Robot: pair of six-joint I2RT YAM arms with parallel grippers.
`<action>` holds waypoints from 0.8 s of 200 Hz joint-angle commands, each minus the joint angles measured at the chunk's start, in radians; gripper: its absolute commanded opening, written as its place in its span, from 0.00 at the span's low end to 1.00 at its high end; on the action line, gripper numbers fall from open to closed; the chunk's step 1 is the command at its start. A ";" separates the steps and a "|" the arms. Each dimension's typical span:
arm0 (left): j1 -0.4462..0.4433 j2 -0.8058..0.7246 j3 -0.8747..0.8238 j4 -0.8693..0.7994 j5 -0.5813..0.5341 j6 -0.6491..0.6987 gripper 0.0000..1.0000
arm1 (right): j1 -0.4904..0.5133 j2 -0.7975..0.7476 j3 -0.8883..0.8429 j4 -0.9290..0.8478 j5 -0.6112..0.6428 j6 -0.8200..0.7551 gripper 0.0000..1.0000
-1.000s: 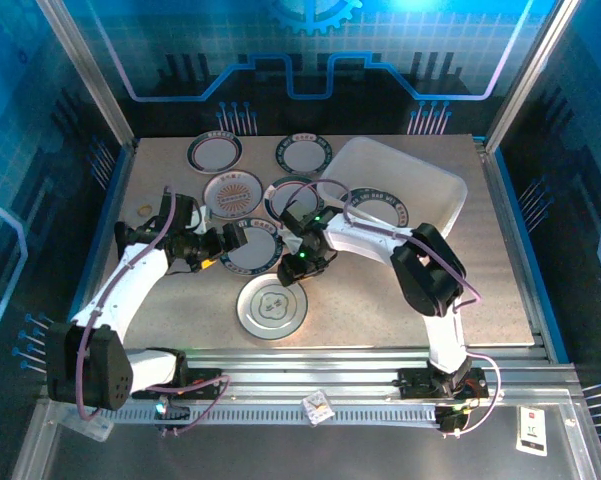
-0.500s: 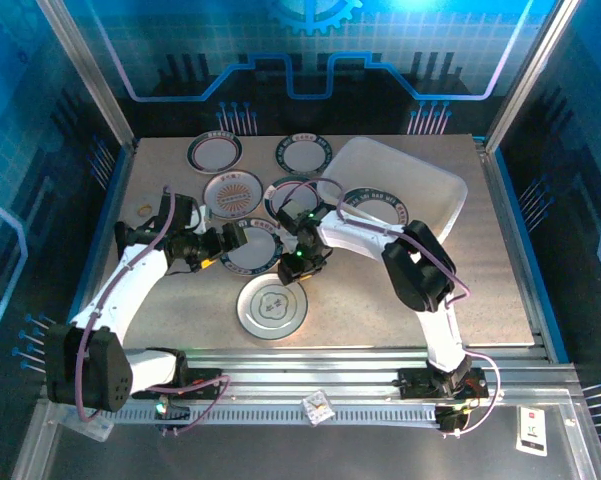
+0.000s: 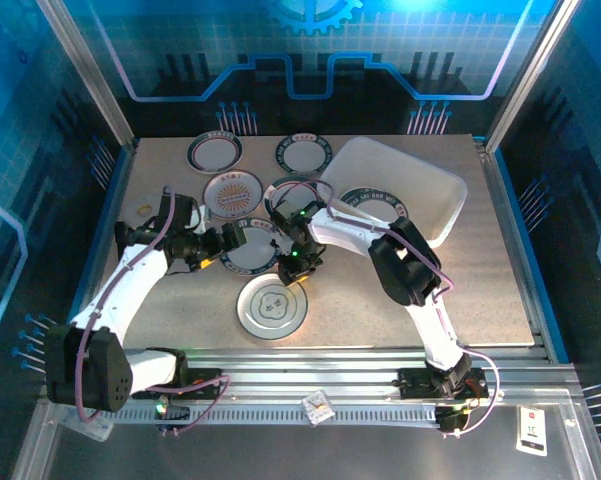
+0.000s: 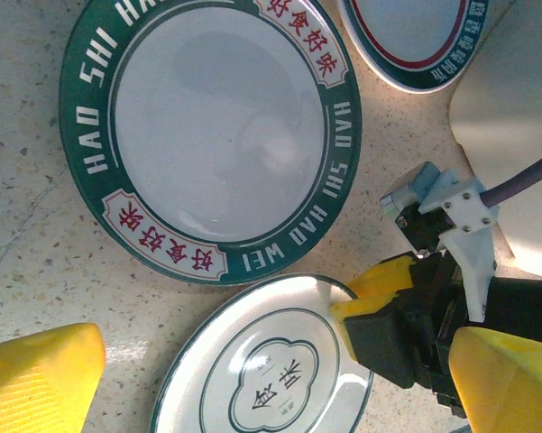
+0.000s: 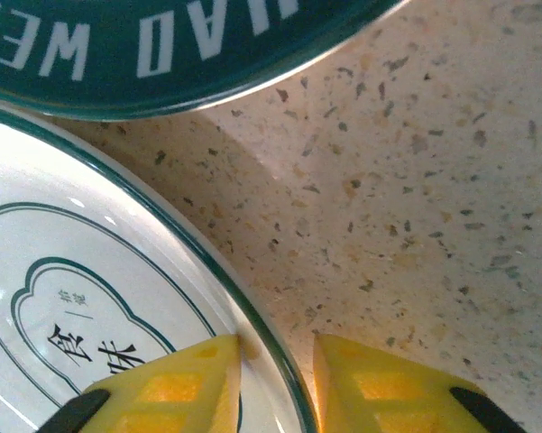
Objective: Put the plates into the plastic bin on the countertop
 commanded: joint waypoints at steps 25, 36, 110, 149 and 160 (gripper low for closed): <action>0.005 -0.039 -0.020 -0.005 -0.018 0.020 0.99 | 0.005 -0.030 -0.026 -0.007 0.007 -0.010 0.24; 0.005 -0.038 -0.018 -0.005 -0.019 0.020 0.99 | 0.004 -0.047 -0.041 0.006 0.017 -0.005 0.21; 0.005 -0.032 -0.007 -0.003 -0.016 0.028 0.99 | 0.003 -0.150 -0.112 0.029 0.083 0.000 0.04; 0.005 -0.022 -0.004 0.004 -0.009 0.027 0.99 | -0.007 -0.213 -0.138 0.033 0.100 -0.003 0.02; 0.005 -0.023 -0.002 0.005 -0.008 0.027 0.99 | -0.011 -0.231 -0.147 0.031 0.099 -0.003 0.02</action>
